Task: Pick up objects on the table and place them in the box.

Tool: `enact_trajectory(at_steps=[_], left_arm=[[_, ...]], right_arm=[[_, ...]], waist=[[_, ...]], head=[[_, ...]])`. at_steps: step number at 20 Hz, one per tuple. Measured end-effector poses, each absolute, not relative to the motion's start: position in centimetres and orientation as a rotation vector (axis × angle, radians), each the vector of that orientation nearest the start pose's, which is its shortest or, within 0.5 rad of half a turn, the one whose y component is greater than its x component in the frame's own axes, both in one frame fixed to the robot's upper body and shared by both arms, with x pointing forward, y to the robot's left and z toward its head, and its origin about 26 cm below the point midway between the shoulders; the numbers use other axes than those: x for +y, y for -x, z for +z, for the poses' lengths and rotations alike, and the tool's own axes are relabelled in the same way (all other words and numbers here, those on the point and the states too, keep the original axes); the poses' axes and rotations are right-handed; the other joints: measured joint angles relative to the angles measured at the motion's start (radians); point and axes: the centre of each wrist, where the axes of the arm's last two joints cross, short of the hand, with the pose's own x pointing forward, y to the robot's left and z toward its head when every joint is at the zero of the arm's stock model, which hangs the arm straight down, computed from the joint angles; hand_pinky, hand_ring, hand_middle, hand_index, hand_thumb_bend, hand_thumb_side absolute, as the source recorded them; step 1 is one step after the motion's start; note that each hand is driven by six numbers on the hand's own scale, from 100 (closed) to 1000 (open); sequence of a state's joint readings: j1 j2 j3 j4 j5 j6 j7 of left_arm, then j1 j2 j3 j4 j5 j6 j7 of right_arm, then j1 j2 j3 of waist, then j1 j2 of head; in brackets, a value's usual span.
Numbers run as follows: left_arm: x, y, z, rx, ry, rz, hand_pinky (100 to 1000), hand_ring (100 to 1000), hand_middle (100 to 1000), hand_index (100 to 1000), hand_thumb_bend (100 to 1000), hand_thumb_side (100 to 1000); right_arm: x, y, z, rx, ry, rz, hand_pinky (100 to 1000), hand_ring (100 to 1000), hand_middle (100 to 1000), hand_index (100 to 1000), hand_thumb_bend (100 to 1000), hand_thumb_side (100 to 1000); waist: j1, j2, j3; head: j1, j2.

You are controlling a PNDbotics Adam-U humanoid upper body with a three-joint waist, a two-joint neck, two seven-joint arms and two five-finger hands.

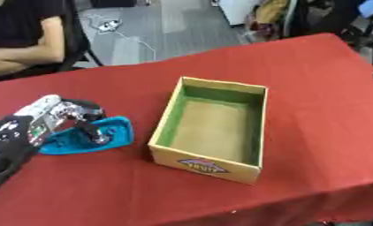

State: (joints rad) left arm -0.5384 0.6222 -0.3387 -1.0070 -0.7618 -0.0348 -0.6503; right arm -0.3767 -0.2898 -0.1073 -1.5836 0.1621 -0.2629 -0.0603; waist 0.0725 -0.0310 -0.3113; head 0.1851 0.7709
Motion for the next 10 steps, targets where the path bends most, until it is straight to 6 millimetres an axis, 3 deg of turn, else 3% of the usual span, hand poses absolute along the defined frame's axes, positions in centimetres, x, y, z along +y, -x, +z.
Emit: enact_trajectory(at_steps=[5, 6, 7, 10], left_arm=[[36.6, -39.7, 6.7, -0.707, -0.550, -1.568, 358, 100, 100, 132, 100, 506], [36.7, -39.9, 7.3, -0.709, -0.560, -1.572, 358, 100, 100, 132, 100, 326], [36.8, -40.0, 8.0, -0.712, -0.574, -1.578, 361, 100, 100, 132, 100, 505], [37.3, -40.3, 10.4, -0.713, -0.621, -1.598, 362, 100, 100, 132, 100, 504]], right_arm=[[-30.2, -36.0, 13.2, -2.210, 0.411, 0.305, 602, 806, 828, 996, 455, 963], [-30.2, -36.0, 13.2, -2.210, 0.411, 0.305, 602, 806, 828, 996, 451, 961], [-30.2, -36.0, 13.2, -2.210, 0.411, 0.305, 602, 806, 828, 996, 455, 963], [-30.2, -36.0, 13.1, -2.208, 0.412, 0.304, 602, 806, 828, 996, 455, 963]], waist=[[0.000, -0.002, 0.000], [0.000, -0.004, 0.000], [0.000, -0.007, 0.000], [0.002, -0.014, 0.001]], head=[[-0.001, 0.000], [-0.001, 0.000], [-0.001, 0.000], [-0.003, 0.000]])
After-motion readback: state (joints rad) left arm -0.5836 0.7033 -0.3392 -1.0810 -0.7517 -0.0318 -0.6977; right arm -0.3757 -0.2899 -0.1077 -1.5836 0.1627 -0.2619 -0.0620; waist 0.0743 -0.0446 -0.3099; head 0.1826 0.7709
